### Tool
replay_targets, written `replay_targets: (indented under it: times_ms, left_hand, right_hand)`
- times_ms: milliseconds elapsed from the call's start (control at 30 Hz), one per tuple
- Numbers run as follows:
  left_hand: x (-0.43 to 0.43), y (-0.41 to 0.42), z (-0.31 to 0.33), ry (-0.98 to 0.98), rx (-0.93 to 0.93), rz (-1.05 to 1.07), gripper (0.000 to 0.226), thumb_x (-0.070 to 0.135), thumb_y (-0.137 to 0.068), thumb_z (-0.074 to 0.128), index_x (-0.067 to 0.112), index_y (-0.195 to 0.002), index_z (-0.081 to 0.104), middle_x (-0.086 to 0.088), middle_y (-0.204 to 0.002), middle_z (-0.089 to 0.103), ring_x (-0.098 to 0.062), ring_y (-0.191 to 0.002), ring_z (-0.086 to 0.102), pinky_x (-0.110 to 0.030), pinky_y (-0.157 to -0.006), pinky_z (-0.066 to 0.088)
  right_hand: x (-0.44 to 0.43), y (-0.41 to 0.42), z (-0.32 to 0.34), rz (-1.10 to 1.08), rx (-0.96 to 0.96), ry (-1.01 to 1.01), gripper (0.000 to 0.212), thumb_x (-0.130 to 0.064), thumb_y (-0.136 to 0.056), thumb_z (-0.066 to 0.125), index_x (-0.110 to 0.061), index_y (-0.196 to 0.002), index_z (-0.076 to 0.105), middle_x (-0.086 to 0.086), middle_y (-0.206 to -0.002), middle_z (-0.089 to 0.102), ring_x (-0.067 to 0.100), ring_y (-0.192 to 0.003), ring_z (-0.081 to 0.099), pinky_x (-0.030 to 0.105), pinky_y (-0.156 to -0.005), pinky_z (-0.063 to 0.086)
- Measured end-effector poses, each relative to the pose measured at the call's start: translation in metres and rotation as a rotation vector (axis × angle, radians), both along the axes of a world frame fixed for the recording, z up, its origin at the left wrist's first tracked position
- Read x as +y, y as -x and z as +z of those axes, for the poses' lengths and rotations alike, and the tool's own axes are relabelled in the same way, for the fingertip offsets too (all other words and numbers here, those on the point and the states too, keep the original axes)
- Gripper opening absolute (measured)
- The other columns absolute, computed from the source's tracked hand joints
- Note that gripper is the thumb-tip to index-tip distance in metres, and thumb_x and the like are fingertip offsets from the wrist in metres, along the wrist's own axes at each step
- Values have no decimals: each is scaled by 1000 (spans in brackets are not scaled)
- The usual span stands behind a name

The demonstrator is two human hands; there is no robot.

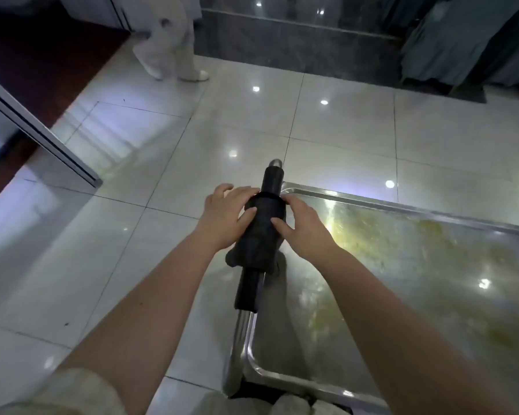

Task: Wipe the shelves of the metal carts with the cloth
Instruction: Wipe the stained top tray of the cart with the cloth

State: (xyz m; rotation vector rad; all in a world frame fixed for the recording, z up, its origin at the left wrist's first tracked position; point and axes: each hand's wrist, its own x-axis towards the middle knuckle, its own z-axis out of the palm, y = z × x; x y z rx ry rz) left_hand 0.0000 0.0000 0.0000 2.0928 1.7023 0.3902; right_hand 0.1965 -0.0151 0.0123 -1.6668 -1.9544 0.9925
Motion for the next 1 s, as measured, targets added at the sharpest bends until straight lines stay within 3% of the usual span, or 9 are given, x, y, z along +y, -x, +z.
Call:
replay_targets:
  times_ms: [100,233,367,467,567,800,900,1000]
  left_hand:
    - [9,2,-2,123,-94,-31,51,37,-90,40,36,-141,40,0,-141,49,-26,-134,33,-49,-108,31]
    - [8,-1,0,180,-268,-18,50,35,-83,42,27,-132,46,2,-125,58,-21,-119,49,-48,-102,38]
    - [11,3,7,134,-216,27,42,41,-81,53,30,-121,56,5,-101,60,-20,-104,46,-43,-94,38]
    - [14,12,15,18,-36,-10,30,46,-85,62,29,-109,66,10,-92,61,-21,-101,47,-38,-87,35]
    - [15,16,29,-4,81,-44,32,53,-84,65,27,-102,69,10,-88,56,-20,-98,47,-36,-81,33]
    - [-12,-2,79,-206,-54,-10,20,39,-80,76,27,-90,64,17,-73,58,-12,-73,53,-35,-92,35]
    - [-26,-28,104,-365,-5,-11,21,39,-78,77,28,-90,63,15,-77,59,-11,-77,52,-36,-98,30]
    - [-43,-65,127,-487,43,-22,24,38,-78,78,28,-95,64,12,-86,63,-15,-86,57,-39,-102,26]
  right_hand:
    - [9,5,-1,-52,145,85,45,-26,-92,65,-24,-134,48,-8,-123,54,9,-106,50,20,-86,37]
    - [13,5,-3,-145,213,148,37,-20,-85,74,-31,-110,48,-8,-106,57,-2,-90,54,7,-69,39]
    - [20,6,7,-149,165,157,37,-19,-80,78,-28,-105,53,-9,-98,58,-4,-83,53,1,-59,37]
    - [22,8,17,-94,53,93,30,-21,-79,77,-29,-98,55,-6,-97,60,6,-82,53,7,-59,33]
    - [18,9,27,-69,5,29,23,-24,-83,73,-32,-93,54,-5,-97,61,10,-84,51,11,-62,30]
    - [-7,-10,66,-15,59,-170,24,-16,-85,68,-31,-91,51,-8,-97,54,12,-88,49,20,-68,34]
    - [-21,-35,86,-40,52,-235,24,-14,-89,63,-32,-89,47,-9,-86,54,17,-79,52,27,-62,39]
    - [-38,-73,108,-82,-1,-374,21,-12,-90,61,-29,-89,49,-8,-83,50,21,-80,51,35,-65,41]
